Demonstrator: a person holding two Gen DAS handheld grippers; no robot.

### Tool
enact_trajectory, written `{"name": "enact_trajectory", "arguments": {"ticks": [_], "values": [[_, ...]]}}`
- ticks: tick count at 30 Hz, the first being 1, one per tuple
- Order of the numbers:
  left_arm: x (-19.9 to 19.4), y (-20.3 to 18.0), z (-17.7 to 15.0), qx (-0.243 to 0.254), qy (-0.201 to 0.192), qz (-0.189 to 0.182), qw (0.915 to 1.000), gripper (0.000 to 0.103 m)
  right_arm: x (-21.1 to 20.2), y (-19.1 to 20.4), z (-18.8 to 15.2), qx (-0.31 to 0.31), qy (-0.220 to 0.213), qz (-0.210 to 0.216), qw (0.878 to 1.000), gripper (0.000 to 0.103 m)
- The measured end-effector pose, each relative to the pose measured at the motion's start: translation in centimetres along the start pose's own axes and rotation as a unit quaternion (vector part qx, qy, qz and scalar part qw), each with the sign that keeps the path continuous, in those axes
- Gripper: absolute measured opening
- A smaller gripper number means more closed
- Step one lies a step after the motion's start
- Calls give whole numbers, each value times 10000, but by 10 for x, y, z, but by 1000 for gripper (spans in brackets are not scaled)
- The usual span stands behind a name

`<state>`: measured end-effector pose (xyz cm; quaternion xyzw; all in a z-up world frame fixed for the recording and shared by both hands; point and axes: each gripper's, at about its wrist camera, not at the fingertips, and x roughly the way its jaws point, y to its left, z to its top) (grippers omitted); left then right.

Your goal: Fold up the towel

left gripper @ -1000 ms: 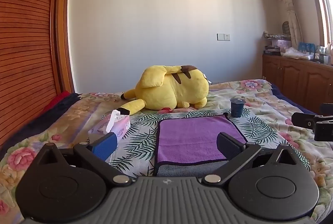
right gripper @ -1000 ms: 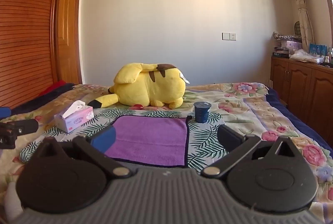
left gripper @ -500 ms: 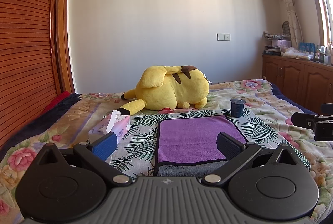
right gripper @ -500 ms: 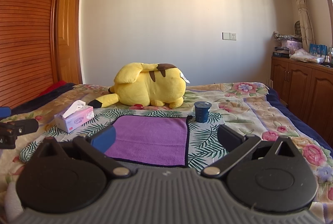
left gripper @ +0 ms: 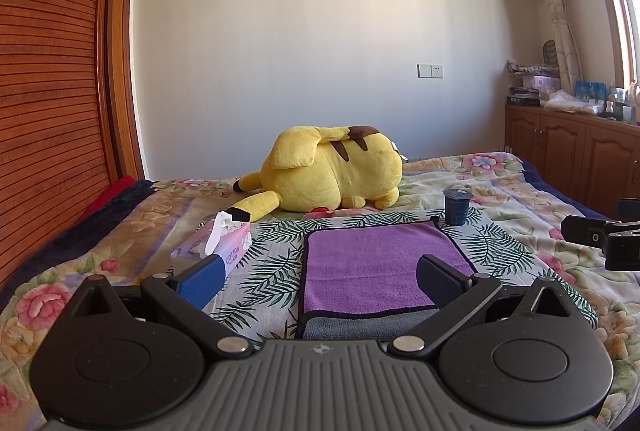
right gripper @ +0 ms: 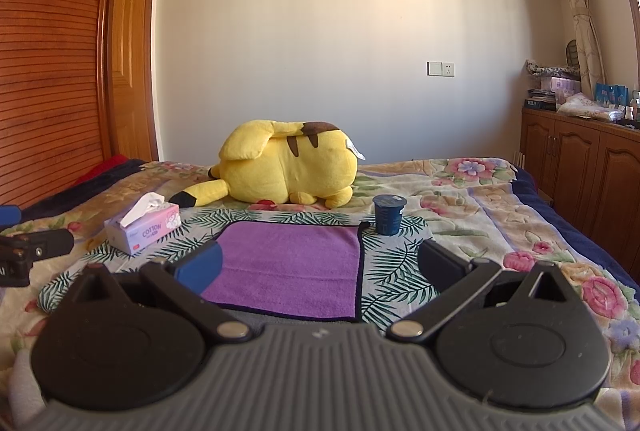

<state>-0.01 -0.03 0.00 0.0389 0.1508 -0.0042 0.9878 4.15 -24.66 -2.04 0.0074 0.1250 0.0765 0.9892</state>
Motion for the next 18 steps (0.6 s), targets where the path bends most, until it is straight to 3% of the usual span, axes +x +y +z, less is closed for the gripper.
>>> {"name": "enact_trajectory", "arguments": {"ticks": [18], "values": [[0, 0, 0, 6, -1, 4, 10000, 87, 0, 0, 0, 1, 4, 3, 10000, 103]]}}
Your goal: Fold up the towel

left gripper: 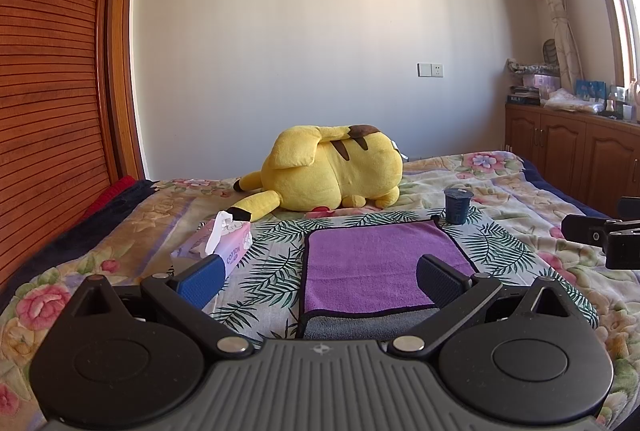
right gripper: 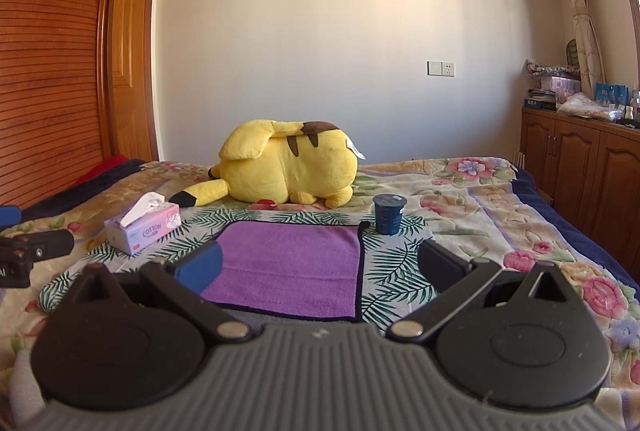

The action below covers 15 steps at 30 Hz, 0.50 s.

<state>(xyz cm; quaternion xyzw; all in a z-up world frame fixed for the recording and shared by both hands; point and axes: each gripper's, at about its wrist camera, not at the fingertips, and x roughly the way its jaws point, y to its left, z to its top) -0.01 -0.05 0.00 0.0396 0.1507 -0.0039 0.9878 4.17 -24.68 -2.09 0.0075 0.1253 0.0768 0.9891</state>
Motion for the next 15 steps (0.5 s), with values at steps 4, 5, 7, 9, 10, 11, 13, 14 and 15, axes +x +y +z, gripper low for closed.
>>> {"name": "enact_trajectory", "arguments": {"ticks": [4, 5, 7, 9, 10, 11, 13, 14, 15], "values": [[0, 0, 0, 4, 4, 1, 10000, 87, -1, -1, 0, -2, -4, 2, 10000, 103], [0, 0, 0, 5, 3, 2, 10000, 87, 0, 0, 0, 1, -2, -1, 10000, 103], [0, 0, 0, 4, 3, 1, 10000, 87, 0, 0, 0, 2, 0, -2, 10000, 103], [0, 0, 0, 7, 1, 1, 10000, 87, 0, 0, 0, 2, 0, 0, 10000, 103], [0, 0, 0, 8, 1, 2, 10000, 87, 0, 0, 1, 2, -1, 0, 10000, 103], [0, 0, 0, 9, 1, 2, 10000, 87, 0, 0, 0, 0, -1, 1, 10000, 103], [0, 0, 0, 8, 3, 3, 10000, 87, 0, -1, 1, 0, -3, 3, 10000, 103], [0, 0, 0, 9, 3, 2, 10000, 87, 0, 0, 0, 3, -1, 0, 10000, 103], [0, 0, 0, 8, 4, 4, 10000, 87, 0, 0, 0, 4, 2, 0, 10000, 103]]}}
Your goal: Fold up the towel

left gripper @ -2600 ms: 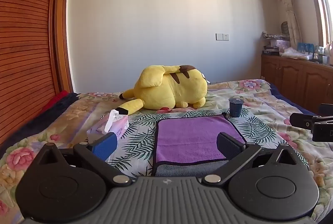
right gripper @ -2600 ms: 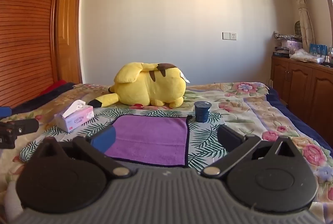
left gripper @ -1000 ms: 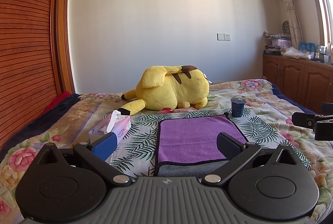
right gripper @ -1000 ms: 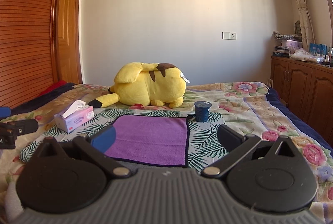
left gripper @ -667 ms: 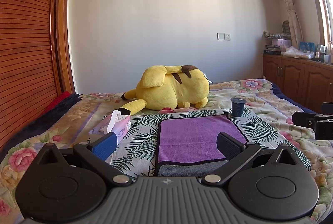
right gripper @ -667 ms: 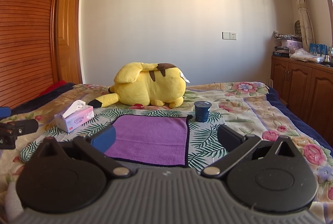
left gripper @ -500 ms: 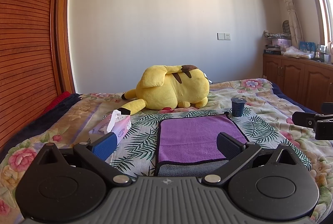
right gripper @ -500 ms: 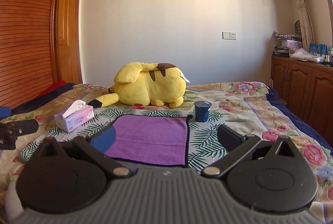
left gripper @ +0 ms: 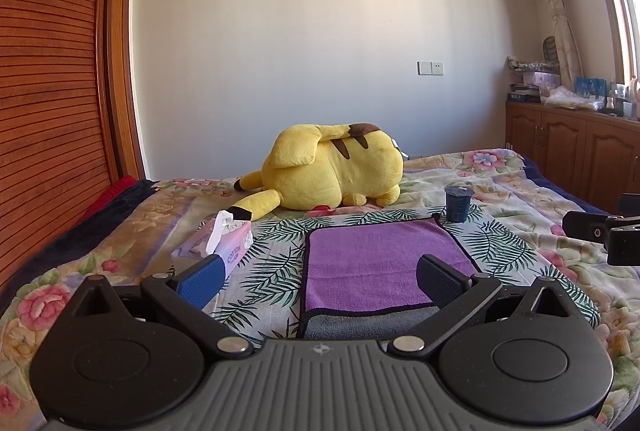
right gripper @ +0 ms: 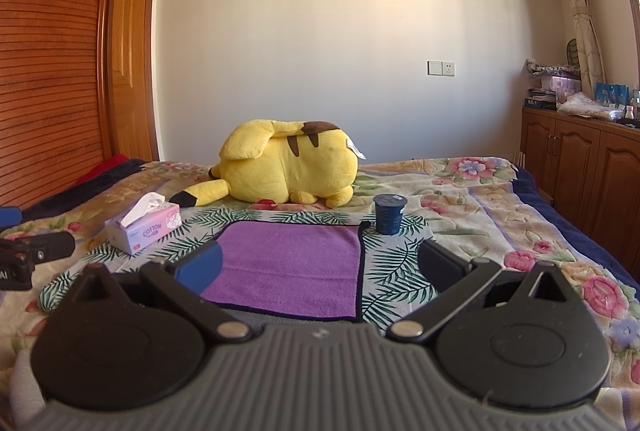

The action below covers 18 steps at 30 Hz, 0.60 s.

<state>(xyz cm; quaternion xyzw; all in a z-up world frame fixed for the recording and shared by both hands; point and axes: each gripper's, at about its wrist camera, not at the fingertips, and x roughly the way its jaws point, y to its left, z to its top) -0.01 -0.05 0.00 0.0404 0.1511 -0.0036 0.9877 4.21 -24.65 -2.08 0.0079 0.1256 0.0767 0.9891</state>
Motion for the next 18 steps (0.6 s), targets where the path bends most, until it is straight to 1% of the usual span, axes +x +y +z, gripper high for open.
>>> {"name": "enact_trajectory", "arguments": {"ticks": [8, 12, 13, 14, 18], "values": [[1, 3, -2, 19, 37, -13, 10000, 87, 0, 0, -1, 0, 8, 2, 10000, 103], [1, 4, 0, 52, 131, -40, 9999, 87, 3, 1, -1, -9, 67, -3, 10000, 103], [4, 9, -6, 77, 158, -41, 9998, 87, 4, 0, -1, -11, 90, 5, 10000, 103], [4, 8, -6, 93, 176, -41, 9998, 87, 8, 5, -7, -22, 120, 7, 9999, 103], [6, 4, -8, 163, 303, -47, 9994, 87, 10, 7, -8, -65, 220, 35, 9997, 103]]}}
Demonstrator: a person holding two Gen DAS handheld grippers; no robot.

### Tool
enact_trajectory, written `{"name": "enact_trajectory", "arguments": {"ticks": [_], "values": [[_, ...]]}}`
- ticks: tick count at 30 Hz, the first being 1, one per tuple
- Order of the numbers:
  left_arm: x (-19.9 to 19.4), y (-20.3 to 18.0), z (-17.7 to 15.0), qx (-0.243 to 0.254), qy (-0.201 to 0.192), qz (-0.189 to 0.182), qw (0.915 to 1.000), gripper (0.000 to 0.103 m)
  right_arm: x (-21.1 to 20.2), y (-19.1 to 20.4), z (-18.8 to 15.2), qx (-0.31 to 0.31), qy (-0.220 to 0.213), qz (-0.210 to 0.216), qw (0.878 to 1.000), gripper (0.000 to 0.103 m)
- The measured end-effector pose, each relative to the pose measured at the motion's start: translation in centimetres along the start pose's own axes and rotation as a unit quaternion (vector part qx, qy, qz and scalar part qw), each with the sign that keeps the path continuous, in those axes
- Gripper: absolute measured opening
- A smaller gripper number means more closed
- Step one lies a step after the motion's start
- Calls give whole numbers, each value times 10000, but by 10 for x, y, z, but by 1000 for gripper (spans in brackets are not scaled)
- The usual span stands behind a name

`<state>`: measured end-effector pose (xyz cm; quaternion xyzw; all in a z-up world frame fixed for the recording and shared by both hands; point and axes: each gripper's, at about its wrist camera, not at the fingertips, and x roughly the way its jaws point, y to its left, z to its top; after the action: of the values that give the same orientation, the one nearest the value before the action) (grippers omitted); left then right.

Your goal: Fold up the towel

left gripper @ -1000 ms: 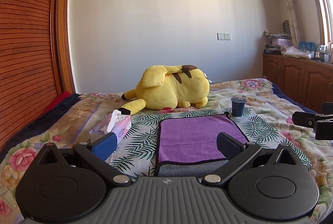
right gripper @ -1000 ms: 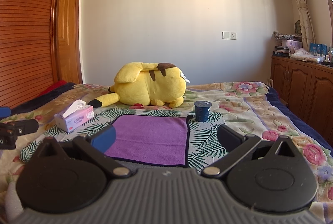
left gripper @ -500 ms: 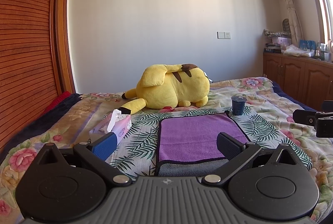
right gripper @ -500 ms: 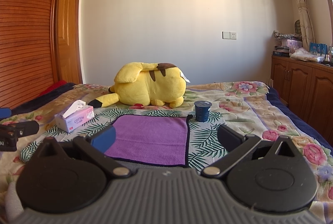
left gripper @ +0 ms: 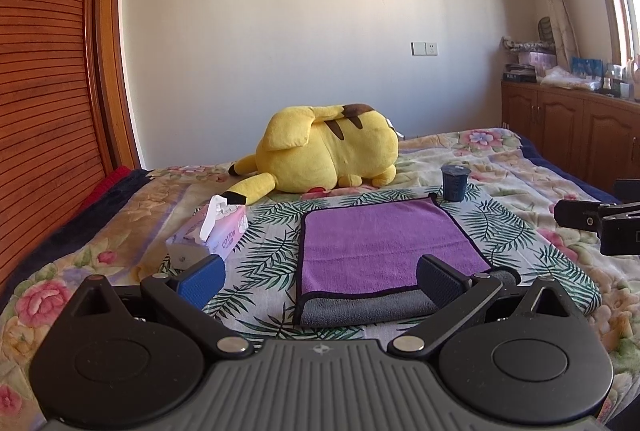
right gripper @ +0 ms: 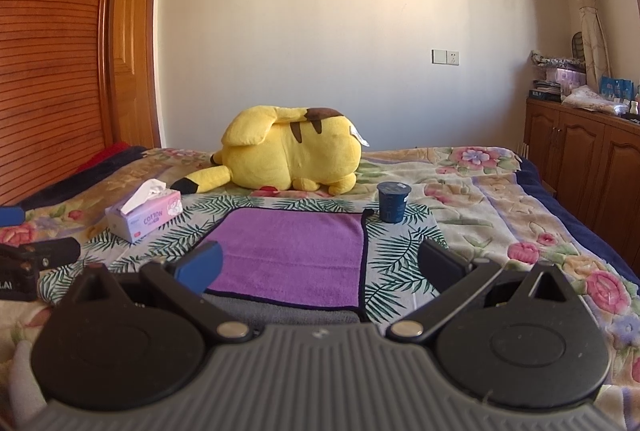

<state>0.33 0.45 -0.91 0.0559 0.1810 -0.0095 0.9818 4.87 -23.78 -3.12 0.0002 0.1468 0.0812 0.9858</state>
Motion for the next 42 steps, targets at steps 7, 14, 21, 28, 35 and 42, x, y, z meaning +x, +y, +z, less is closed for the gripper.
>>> {"name": "enact_trajectory", "arguments": {"ticks": [7, 14, 21, 28, 35, 42], "values": [[7, -8, -1, 140, 211, -5, 9997, 87, 3, 1, 1, -24, 145, 21, 9999, 103], [15, -11, -2, 166, 394, -15, 9991, 87, 14, 1, 2, -38, 341, 120, 9993, 103], [26, -13, -2, 212, 544, -64, 9983, 87, 31, 0, 3, -206, 586, 251, 9978, 101], [40, -14, 2, 247, 613, -98, 9978, 87, 50, -3, 3, -371, 861, 404, 9948, 89], [56, -8, 10, 113, 697, -261, 9972, 87, 66, -3, -1, -570, 1055, 456, 9917, 86], [69, -3, 19, 154, 698, -347, 9968, 86, 80, -5, -1, -648, 1215, 559, 9889, 83]]}}
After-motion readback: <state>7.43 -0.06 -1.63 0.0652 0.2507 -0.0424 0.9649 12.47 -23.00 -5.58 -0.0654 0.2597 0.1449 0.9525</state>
